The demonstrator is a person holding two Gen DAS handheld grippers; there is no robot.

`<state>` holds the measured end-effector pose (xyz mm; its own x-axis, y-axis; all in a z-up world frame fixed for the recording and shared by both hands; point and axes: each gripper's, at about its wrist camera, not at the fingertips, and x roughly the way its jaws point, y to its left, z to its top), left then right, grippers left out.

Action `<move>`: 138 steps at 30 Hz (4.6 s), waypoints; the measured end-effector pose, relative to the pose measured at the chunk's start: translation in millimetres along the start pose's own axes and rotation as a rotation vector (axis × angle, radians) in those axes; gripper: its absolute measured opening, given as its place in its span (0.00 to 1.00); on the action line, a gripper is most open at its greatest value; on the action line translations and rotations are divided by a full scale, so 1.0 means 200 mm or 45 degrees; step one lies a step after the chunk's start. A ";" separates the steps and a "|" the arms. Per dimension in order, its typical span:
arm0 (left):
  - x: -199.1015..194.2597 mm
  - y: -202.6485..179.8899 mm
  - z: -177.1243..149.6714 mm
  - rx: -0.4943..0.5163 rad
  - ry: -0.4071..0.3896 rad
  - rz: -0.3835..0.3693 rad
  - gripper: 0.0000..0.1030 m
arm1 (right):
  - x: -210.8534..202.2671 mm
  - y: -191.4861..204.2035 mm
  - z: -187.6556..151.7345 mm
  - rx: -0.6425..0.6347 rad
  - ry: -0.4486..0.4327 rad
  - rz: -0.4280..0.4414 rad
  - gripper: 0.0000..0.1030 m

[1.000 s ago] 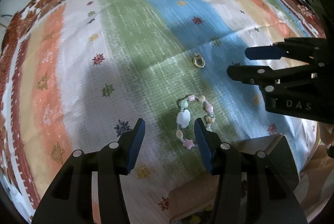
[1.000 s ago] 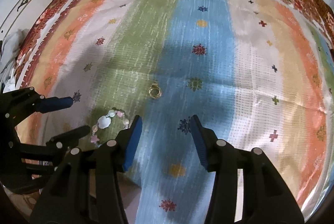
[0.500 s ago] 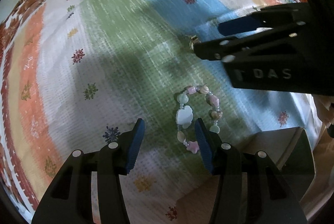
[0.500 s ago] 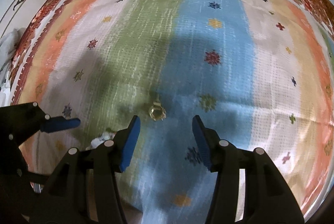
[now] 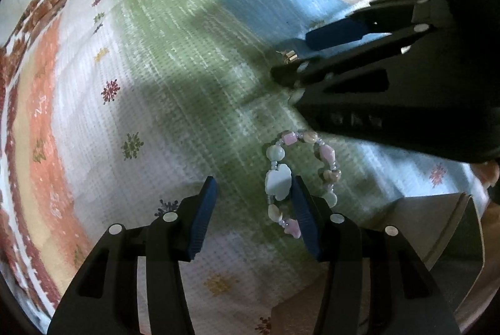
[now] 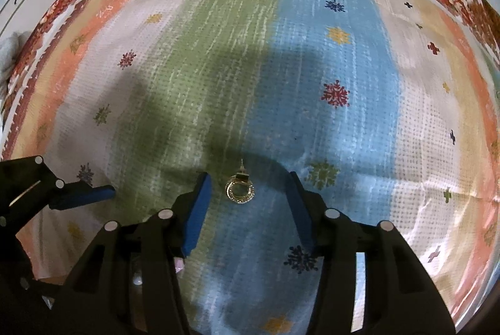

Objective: Organize jewelry

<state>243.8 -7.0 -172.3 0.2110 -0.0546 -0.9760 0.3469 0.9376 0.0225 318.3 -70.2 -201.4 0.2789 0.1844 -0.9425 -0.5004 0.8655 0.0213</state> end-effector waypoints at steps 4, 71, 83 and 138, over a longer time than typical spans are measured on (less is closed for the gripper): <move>0.01 0.01 0.02 -0.042 0.011 0.011 0.16 | 0.00 -0.02 -0.01 0.014 0.000 0.013 0.17; -0.77 0.05 -0.32 -0.393 -0.538 0.006 0.16 | -0.79 0.22 -0.39 -0.054 -0.313 0.044 0.17; -0.86 -0.11 -0.50 -0.388 -0.582 -0.035 0.16 | -0.93 0.29 -0.58 -0.078 -0.352 0.108 0.17; -1.01 -0.34 -0.84 -0.321 -0.762 0.117 0.94 | -1.09 0.08 -1.00 0.084 -0.472 0.130 0.95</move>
<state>24.6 -2.3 -13.8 0.7268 -0.0842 -0.6816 0.0941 0.9953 -0.0226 86.1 -190.5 -61.3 0.5139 0.4164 -0.7501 -0.4903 0.8600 0.1415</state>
